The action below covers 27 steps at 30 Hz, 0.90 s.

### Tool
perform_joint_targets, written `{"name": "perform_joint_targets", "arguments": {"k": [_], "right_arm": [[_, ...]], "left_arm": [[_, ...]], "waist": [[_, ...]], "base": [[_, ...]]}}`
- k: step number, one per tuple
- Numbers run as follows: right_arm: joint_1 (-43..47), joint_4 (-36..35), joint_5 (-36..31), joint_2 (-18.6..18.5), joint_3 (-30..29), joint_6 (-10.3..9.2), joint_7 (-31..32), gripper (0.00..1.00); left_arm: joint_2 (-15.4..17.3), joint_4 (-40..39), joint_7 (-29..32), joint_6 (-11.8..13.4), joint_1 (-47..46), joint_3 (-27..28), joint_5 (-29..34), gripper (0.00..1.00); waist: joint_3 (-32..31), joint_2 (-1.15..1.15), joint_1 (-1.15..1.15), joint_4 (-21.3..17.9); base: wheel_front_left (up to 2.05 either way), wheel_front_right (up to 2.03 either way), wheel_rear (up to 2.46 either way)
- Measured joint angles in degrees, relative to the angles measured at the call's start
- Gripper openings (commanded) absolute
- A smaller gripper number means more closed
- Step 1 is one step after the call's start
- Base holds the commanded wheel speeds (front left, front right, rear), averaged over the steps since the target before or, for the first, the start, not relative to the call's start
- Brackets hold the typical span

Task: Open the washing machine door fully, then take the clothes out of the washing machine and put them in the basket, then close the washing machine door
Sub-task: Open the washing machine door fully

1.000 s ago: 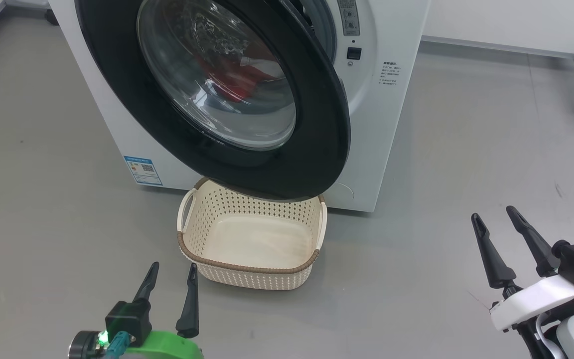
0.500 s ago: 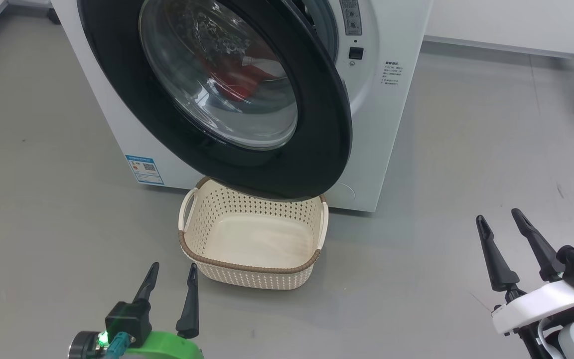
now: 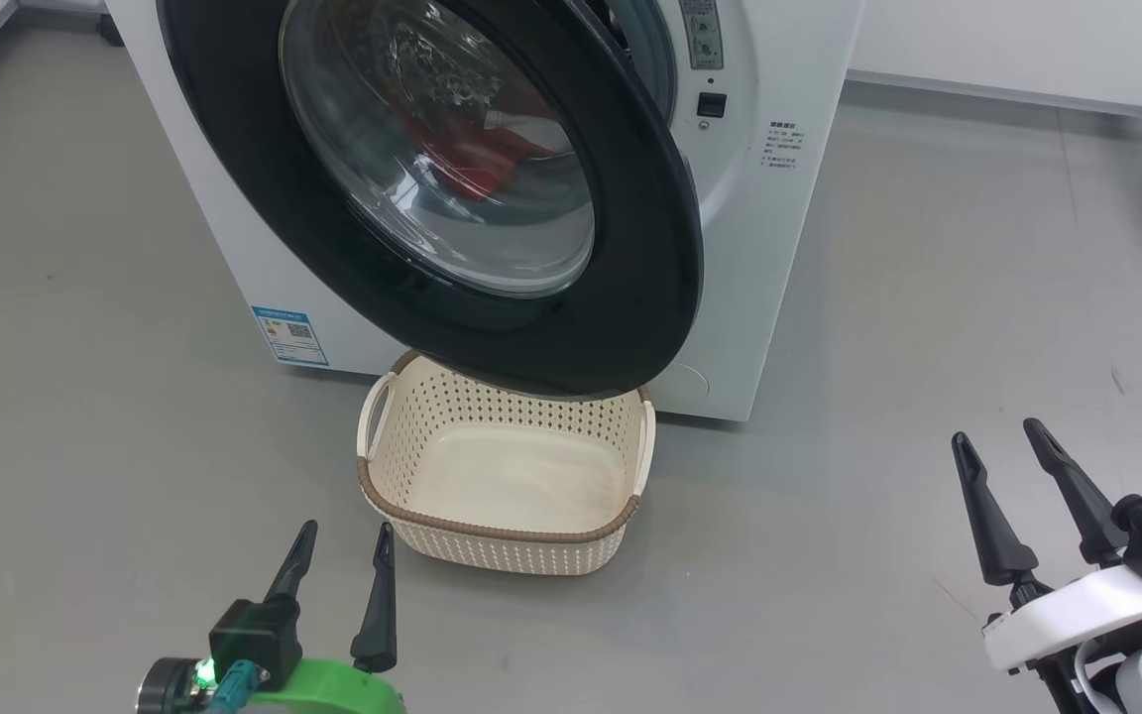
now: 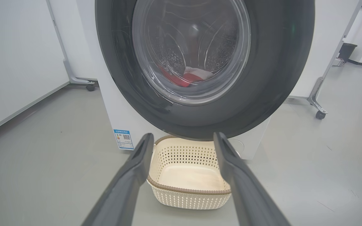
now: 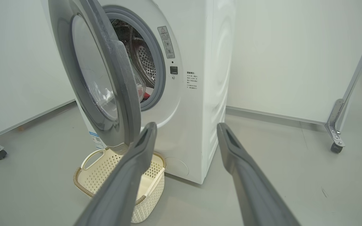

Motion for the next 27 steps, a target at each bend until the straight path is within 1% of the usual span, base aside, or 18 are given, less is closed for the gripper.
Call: {"name": "perform_joint_targets", "arguments": {"k": [17, 21, 27], "right_arm": [[0.7, -0.5, -1.1, 1.0, -1.1, 0.70, 0.0, 1.00], [0.6, -0.6, -1.7, 0.9, -1.0, 1.24, 0.0, 1.00], [-0.8, -0.6, -2.0, 0.4, -1.3, 1.51, 0.0, 1.00]], "left_arm": [[0.0, -0.4, 0.0, 0.0, 0.0, 0.0, 0.0, 1.00], [0.0, -0.7, 0.0, 0.0, 0.0, -0.3, 0.0, 1.00], [0.0, -0.7, 0.0, 0.0, 0.0, -0.6, 0.0, 1.00]], "waist": [[0.3, 0.00, 0.00, 0.1], [0.9, 0.00, 0.00, 0.2], [1.8, 0.00, 0.00, 0.5]], "base": [[0.00, 0.00, 0.00], [0.00, 0.00, 0.00], [0.00, 0.00, 0.00]]}}
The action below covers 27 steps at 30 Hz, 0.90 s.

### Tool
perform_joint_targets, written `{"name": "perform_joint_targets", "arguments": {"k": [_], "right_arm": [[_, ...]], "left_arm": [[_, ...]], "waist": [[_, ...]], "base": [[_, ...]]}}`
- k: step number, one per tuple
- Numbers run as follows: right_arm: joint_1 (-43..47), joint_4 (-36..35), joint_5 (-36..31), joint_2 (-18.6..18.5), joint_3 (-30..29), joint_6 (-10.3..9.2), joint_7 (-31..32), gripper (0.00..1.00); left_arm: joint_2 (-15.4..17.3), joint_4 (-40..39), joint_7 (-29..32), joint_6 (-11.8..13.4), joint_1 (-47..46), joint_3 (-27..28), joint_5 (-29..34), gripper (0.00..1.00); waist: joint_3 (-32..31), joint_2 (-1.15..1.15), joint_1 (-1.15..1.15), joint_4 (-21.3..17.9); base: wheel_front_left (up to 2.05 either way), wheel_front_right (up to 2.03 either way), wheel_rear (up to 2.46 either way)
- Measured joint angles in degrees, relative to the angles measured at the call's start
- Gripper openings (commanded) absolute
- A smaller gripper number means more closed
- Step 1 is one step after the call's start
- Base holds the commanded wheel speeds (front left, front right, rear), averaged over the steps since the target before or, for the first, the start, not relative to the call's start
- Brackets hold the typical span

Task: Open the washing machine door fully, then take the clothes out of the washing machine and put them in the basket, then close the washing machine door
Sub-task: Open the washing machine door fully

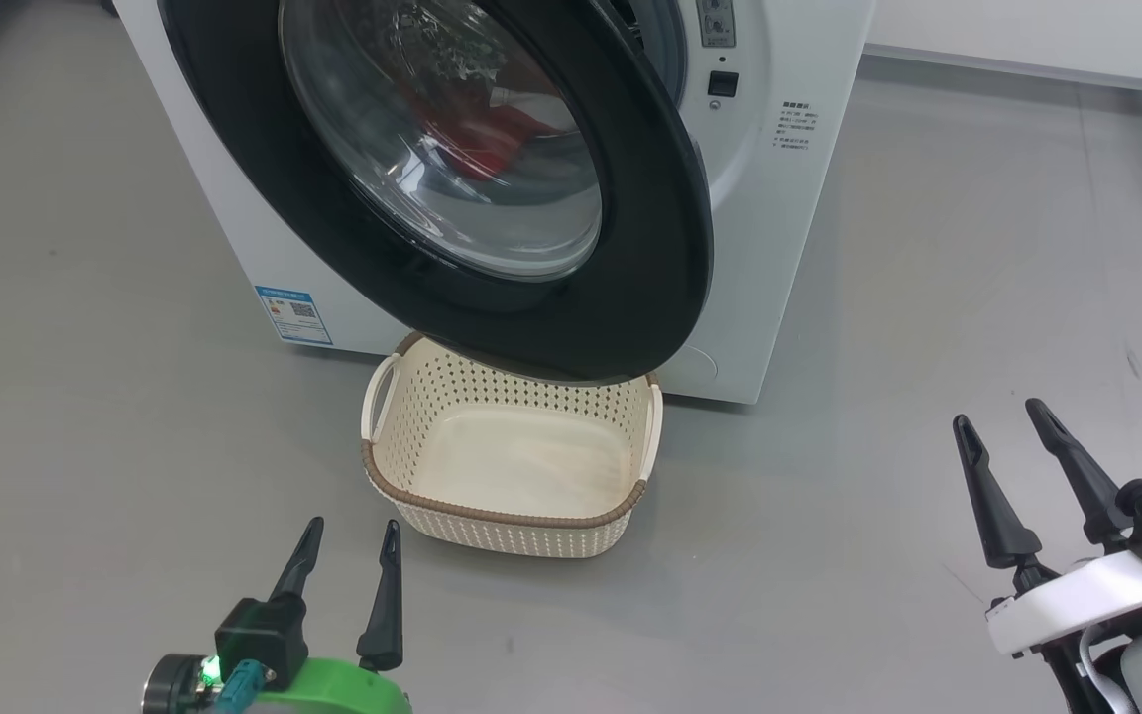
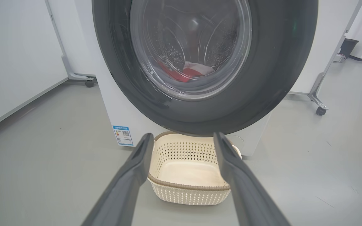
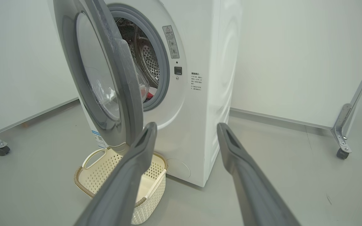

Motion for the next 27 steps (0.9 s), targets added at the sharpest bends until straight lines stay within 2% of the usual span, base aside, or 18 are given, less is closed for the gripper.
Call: {"name": "perform_joint_targets", "arguments": {"k": [11, 16, 17, 18, 19, 22, 27], "right_arm": [[-6.4, 0.4, 1.0, -1.8, 0.3, 0.97, 0.1, 1.00], [-9.6, 1.1, 4.8, -2.0, -0.7, 1.01, 1.8, 1.00], [-9.6, 1.1, 4.8, -2.0, -0.7, 1.01, 1.8, 0.94], [-10.3, 1.3, 6.2, -1.9, -1.0, 1.01, 2.3, 0.16], [-11.1, 1.5, 7.3, -1.8, -1.1, 1.02, 2.9, 0.00], [-13.7, 1.7, 11.4, -1.2, -1.9, 1.46, 4.9, 0.00], [-17.6, 3.2, 22.2, 1.3, -3.8, 1.49, 10.3, 0.00]], "left_arm": [[0.0, -0.5, 0.0, -0.1, -0.2, -1.3, 0.0, 1.00], [0.0, -0.5, 0.0, -0.1, -0.5, -2.5, -0.3, 1.00], [0.0, -0.5, 0.0, -0.1, -0.5, -2.5, -0.3, 1.00], [0.0, -0.5, 0.0, -0.1, -0.7, -2.6, -0.5, 1.00], [0.0, -0.5, 0.0, -0.1, -1.1, -2.7, -0.6, 1.00], [0.0, -0.9, 0.0, -0.1, -2.0, -3.0, -0.8, 1.00], [0.0, -1.3, 0.0, -0.1, -2.8, -3.9, -1.7, 1.00]], "waist": [[2.8, 0.00, 0.00, 0.9], [4.1, 0.00, 0.00, 1.7], [4.1, 0.00, 0.00, 1.7], [4.4, 0.00, 0.00, 1.9], [4.7, 0.00, 0.00, 2.1], [5.6, 0.00, 0.00, 2.7], [7.4, 0.00, 0.00, 3.7]], "base": [[0.00, 0.00, 0.00], [0.00, 0.00, 0.00], [0.00, 0.00, 0.00], [0.00, 0.00, 0.00], [0.00, 0.00, 0.00], [0.00, 0.00, 0.00], [0.00, 0.00, 0.00]]}}
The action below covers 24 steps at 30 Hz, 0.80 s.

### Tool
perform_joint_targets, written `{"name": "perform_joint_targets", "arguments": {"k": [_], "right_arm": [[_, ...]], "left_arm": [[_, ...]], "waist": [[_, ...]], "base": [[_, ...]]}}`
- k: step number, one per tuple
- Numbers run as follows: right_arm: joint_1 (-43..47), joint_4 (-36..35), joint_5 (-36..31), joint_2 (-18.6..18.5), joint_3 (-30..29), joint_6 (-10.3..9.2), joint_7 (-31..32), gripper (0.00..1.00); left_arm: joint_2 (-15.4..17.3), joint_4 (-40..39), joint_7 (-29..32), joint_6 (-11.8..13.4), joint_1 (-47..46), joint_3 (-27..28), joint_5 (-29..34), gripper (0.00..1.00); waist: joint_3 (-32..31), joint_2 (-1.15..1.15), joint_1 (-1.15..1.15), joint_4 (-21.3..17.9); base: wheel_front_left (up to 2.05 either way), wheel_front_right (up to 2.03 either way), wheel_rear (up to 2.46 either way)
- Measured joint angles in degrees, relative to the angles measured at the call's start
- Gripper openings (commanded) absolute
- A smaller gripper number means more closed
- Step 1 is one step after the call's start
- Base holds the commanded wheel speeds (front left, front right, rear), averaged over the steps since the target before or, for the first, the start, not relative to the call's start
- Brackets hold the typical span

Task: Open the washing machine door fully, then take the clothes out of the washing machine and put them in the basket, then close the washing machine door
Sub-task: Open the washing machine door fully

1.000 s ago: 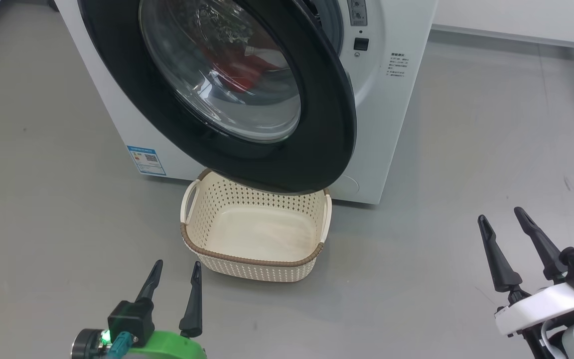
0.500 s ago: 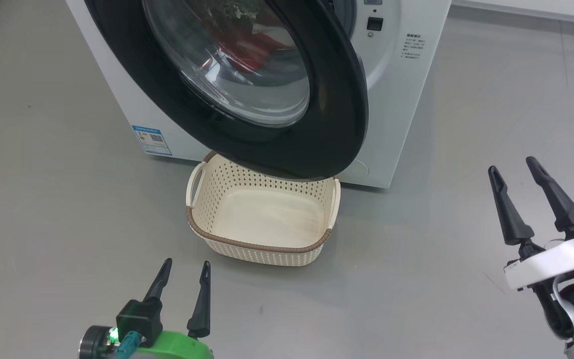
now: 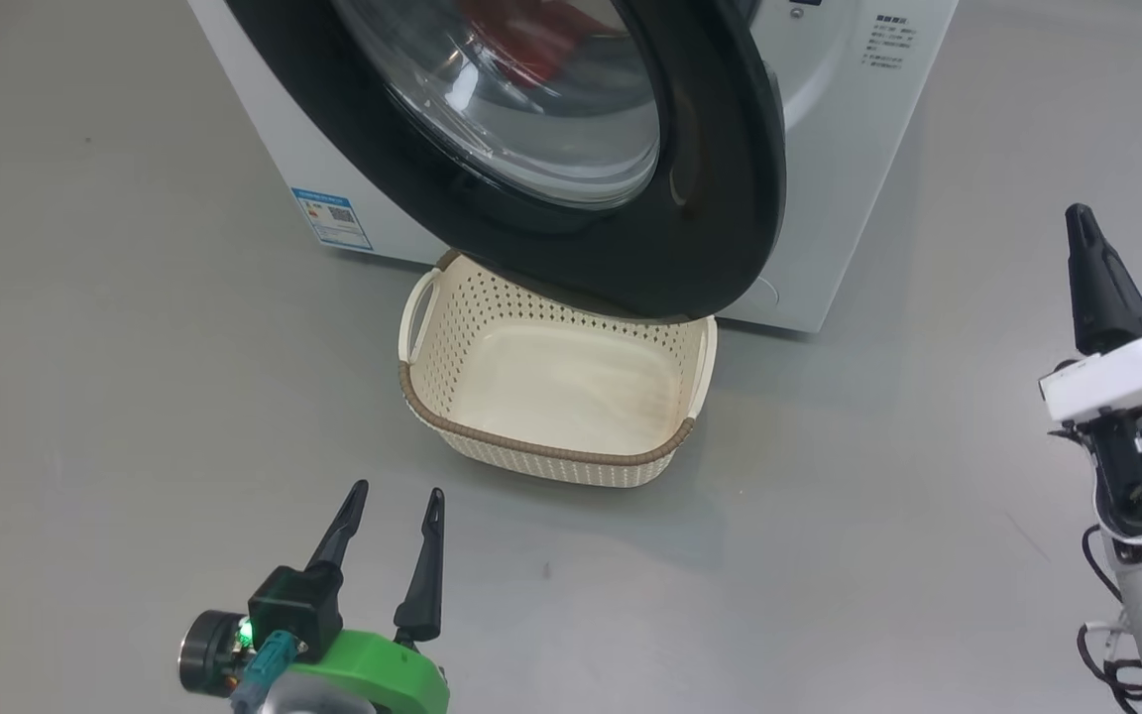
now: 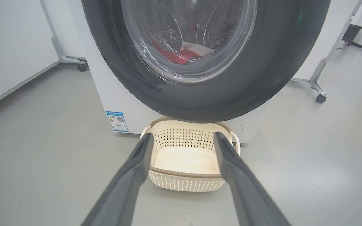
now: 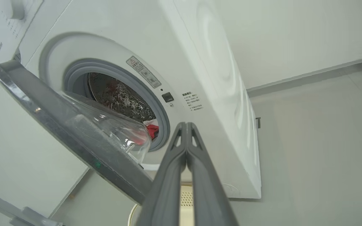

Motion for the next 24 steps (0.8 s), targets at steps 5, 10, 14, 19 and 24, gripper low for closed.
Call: {"name": "perform_joint_targets", "arguments": {"k": [5, 10, 14, 19, 24], "right_arm": [[-4.4, 1.8, 10.7, 2.2, -2.0, 0.00, 7.1, 0.00], [-9.0, 3.7, 20.9, 4.1, -3.2, -0.01, 16.1, 0.00], [-12.3, 4.7, 25.0, 4.0, -3.8, -1.66, 22.0, 0.00], [-17.6, 5.7, 28.6, 3.1, -4.9, -4.61, 27.6, 0.00], [-21.7, 6.4, 32.4, 3.0, -6.4, -7.91, 32.0, 0.00]], "left_arm": [[0.0, -0.3, 0.0, 0.0, -1.6, -0.8, -0.9, 1.00], [0.0, -0.6, 0.0, 0.0, -2.8, -1.5, -1.3, 1.00], [-0.1, -0.7, 0.0, 0.0, -3.6, -2.2, -1.8, 1.00], [-0.1, -0.7, 0.0, 0.1, -4.2, -2.5, -2.0, 1.00], [-0.1, -0.7, 0.0, 0.1, -4.8, -3.2, -2.5, 1.00]], "waist": [[1.9, 0.00, 0.00, 1.1], [3.9, 0.00, 0.00, 2.3], [5.2, 0.00, 0.00, 3.4], [6.6, 0.00, 0.00, 4.6], [7.9, 0.00, 0.00, 5.4]], "base": [[0.00, 0.00, 0.00], [0.00, 0.00, 0.00], [0.00, 0.00, 0.00], [0.00, 0.00, 0.00], [0.00, 0.00, 0.00]]}}
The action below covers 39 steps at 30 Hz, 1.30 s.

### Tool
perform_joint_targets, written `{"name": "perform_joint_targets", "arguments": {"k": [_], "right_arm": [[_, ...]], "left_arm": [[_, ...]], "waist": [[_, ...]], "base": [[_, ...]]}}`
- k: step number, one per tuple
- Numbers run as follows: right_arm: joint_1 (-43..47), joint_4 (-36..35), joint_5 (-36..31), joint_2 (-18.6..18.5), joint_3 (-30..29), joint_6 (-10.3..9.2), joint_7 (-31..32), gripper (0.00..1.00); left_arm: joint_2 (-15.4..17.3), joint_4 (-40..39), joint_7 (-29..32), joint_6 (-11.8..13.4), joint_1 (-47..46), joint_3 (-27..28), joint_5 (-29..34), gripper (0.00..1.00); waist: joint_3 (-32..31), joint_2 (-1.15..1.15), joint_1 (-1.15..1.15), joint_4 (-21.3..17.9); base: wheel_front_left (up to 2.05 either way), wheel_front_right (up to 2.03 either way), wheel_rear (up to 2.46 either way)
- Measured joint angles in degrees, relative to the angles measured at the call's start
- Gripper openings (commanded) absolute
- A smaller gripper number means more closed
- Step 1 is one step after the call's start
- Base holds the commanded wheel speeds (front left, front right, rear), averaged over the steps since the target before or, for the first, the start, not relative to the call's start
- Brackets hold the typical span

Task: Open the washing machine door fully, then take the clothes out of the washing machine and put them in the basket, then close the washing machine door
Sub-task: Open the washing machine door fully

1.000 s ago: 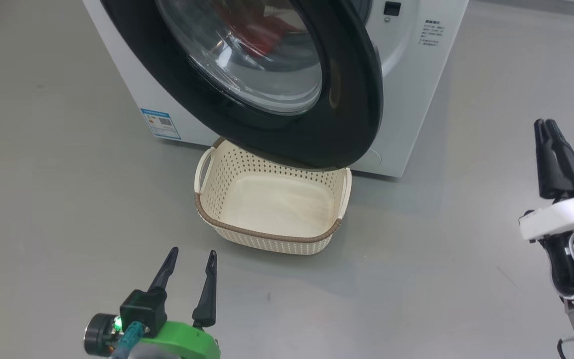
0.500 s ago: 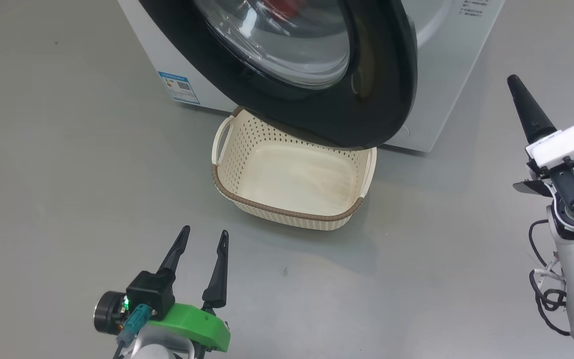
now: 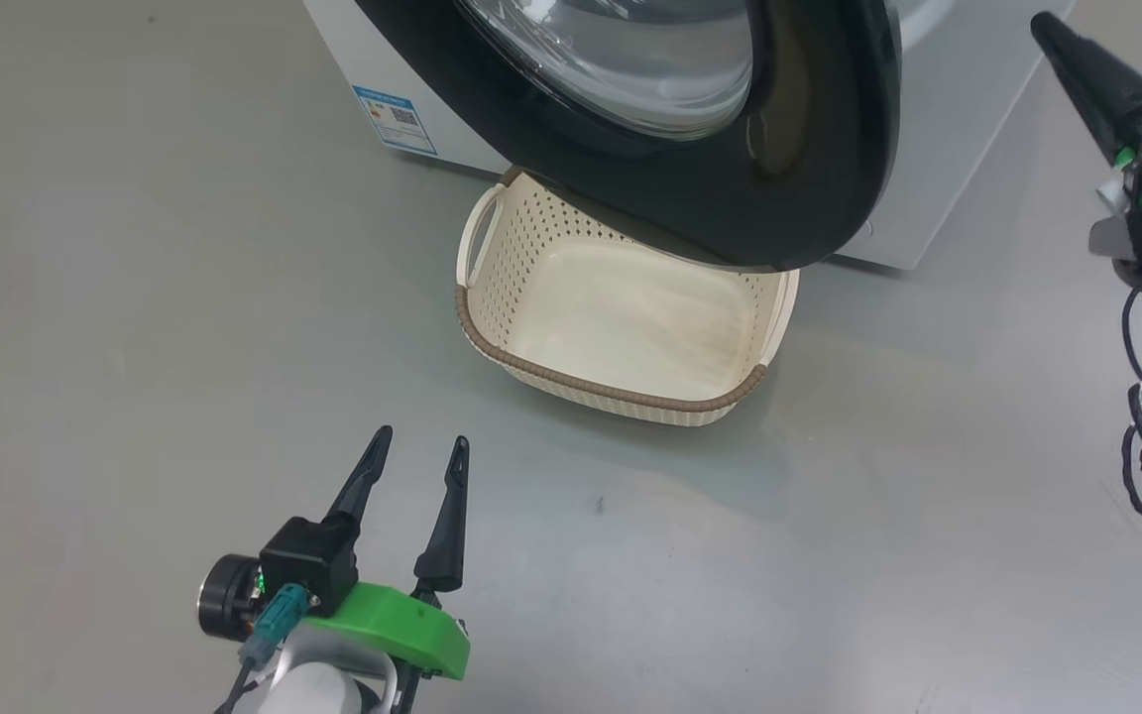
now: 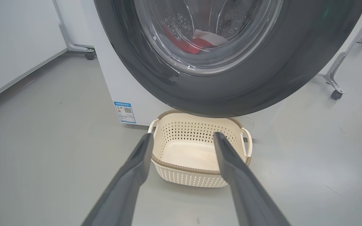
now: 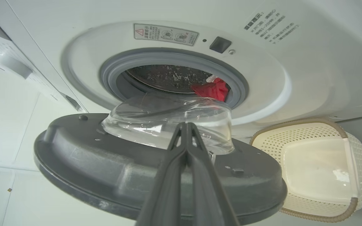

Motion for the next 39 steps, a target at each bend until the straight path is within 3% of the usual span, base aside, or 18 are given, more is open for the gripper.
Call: {"name": "perform_joint_targets", "arguments": {"k": [5, 15, 39], "right_arm": [[-4.7, 0.7, 2.1, -1.0, -1.2, -3.53, 3.6, 0.00], [-7.6, 4.4, 7.5, -0.3, -1.8, -5.87, 9.8, 0.00], [-10.1, 13.2, 12.0, 0.7, -0.7, -6.32, 18.7, 0.00]], "left_arm": [[0.0, -0.3, 0.0, 0.0, -1.0, -0.2, -0.6, 1.00], [-0.1, -0.5, 0.0, 0.3, -1.8, -0.8, -1.5, 1.00], [-0.1, -0.6, 0.0, 0.8, -2.7, -1.9, -2.0, 1.00]], "waist": [[1.3, 0.00, 0.00, 0.8], [2.8, 0.00, 0.00, 1.8], [4.1, 0.00, 0.00, 2.8]], "base": [[0.00, 0.00, 0.00], [0.00, 0.00, 0.00], [0.00, 0.00, 0.00]]}}
